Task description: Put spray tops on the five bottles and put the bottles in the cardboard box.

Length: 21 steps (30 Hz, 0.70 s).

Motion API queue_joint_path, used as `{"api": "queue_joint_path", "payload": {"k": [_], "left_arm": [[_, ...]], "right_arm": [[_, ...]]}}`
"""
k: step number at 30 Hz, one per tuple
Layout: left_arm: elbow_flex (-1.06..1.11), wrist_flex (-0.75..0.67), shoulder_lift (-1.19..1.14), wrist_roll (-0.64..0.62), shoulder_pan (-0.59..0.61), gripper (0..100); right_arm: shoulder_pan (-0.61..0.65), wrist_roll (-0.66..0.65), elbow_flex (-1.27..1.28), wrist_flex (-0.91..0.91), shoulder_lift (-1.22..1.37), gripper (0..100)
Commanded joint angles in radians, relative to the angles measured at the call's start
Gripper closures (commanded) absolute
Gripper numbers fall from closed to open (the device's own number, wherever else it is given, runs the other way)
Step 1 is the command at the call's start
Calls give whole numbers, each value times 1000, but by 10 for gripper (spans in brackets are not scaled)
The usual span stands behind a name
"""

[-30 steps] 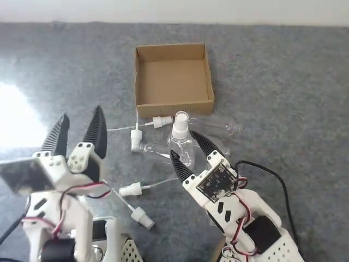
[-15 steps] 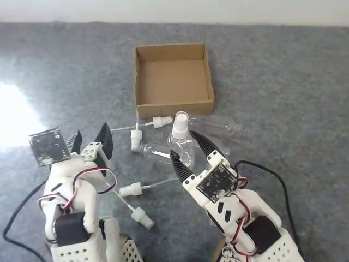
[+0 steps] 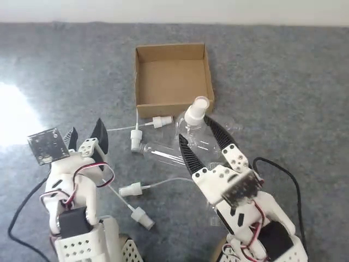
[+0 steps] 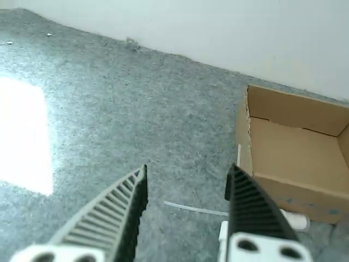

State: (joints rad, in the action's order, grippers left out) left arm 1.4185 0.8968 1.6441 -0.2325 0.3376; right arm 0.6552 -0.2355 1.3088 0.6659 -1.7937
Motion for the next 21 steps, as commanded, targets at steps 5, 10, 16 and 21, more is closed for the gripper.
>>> {"api": "queue_joint_path", "payload": {"k": [5,10,16,21], "left_arm": [[81,-167,11,2,2,783],[108,-224,11,2,2,783],[110,-224,11,2,2,783],[110,-224,11,2,5,783]], "right_arm": [[-13,9,-167,-67,-7,902],[-13,8,-210,-153,97,902],[-13,9,-311,-232,335,902],[-13,9,-347,-329,489,899]]}}
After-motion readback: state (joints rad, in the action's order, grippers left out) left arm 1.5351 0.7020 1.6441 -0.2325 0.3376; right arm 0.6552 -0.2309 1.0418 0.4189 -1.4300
